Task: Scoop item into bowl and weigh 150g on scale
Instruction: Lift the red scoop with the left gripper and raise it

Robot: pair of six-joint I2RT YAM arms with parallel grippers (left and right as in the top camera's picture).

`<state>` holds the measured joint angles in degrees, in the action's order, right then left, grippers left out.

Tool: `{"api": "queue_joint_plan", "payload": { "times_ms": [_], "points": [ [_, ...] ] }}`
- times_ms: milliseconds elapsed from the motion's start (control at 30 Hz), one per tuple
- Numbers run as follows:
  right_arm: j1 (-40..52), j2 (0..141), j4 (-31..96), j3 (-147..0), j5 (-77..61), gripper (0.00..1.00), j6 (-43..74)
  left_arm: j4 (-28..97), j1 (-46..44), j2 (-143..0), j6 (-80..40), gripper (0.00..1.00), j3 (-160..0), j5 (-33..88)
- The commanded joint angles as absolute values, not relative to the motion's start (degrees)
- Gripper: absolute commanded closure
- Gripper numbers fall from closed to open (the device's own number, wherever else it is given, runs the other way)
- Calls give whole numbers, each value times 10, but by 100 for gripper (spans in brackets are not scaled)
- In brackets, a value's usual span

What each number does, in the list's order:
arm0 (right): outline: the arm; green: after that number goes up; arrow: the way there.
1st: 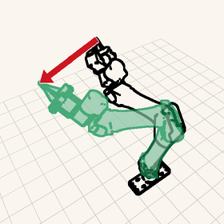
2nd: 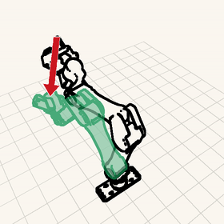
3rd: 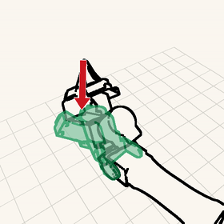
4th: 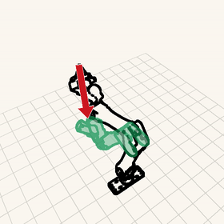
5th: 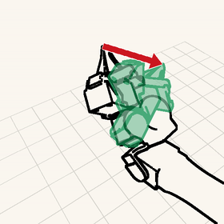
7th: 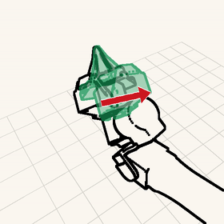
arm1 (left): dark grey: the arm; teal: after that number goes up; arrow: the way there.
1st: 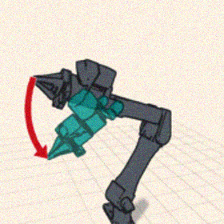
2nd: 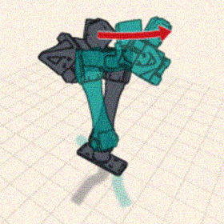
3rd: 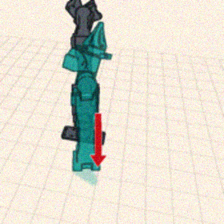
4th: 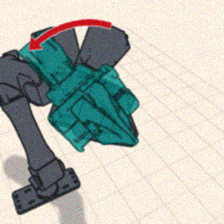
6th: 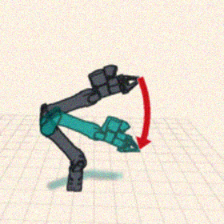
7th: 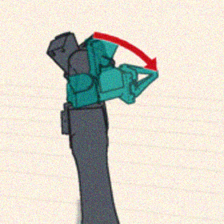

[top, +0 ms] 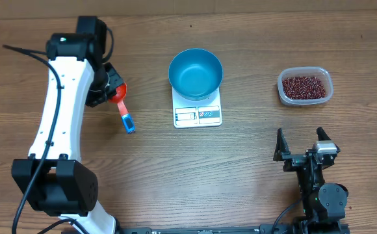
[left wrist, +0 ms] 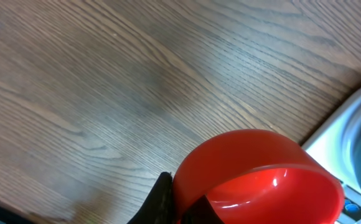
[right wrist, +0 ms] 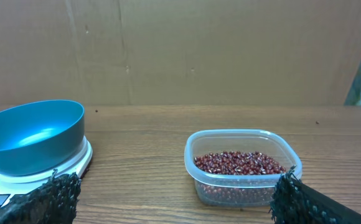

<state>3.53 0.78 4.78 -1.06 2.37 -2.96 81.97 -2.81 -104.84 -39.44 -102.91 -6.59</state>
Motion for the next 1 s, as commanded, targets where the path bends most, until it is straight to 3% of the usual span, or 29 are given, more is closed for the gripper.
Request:
{"api": "queue_joint_plan", "payload": {
  "times_ms": [0, 467, 967],
  "points": [
    [40, 2, 46, -4, 27, 0, -26, 823, -46, -1031, -448, 96, -1043, -123],
    [40, 2, 46, -4, 27, 0, -26, 859, -72, -1031, -573, 96, -1043, -170],
    [40, 2, 46, -4, 27, 0, -26, 860, -72, -1031, -579, 96, -1043, -169]
  ]
}}
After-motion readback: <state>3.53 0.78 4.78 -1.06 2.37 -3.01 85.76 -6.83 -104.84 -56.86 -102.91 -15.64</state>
